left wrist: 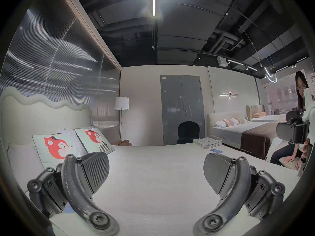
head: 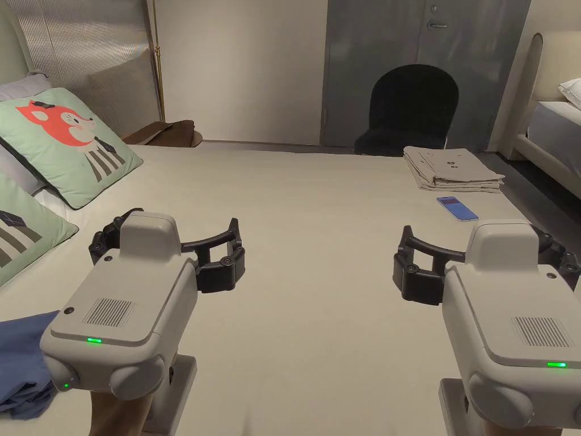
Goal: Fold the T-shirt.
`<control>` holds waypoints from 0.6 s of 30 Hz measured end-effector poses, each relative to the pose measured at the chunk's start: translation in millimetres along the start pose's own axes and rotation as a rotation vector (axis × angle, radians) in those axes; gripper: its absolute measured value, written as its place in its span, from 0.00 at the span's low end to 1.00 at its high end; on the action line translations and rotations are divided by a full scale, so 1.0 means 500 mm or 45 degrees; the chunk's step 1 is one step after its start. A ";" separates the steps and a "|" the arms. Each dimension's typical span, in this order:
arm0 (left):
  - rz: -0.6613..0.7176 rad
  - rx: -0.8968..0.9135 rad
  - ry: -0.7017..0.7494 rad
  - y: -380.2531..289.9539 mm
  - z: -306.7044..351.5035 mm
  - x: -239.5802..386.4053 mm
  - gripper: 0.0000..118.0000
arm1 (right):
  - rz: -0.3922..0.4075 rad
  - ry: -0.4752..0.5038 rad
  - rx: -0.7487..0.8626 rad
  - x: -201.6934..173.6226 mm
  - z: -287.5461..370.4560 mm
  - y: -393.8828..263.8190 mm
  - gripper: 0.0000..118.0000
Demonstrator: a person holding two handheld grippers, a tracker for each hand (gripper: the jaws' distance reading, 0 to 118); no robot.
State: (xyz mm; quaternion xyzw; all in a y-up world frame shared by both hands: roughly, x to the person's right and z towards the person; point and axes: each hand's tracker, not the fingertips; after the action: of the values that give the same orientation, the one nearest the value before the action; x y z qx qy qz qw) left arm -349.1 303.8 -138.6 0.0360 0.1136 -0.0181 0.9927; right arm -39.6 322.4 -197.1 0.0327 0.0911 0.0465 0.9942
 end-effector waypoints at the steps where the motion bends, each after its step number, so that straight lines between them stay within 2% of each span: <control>1: -0.002 0.002 -0.001 0.001 0.001 0.000 0.94 | 0.002 0.001 0.000 -0.001 0.001 0.001 0.97; 18: -0.041 0.018 -0.004 0.006 0.003 0.000 0.94 | 0.003 0.006 0.009 -0.003 0.004 0.004 0.97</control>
State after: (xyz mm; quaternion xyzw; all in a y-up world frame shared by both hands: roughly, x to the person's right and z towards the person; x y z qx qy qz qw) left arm -348.7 306.6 -137.1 0.0413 0.1126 -0.0350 0.9922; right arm -40.8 324.3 -194.7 0.0362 0.0935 0.0472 0.9938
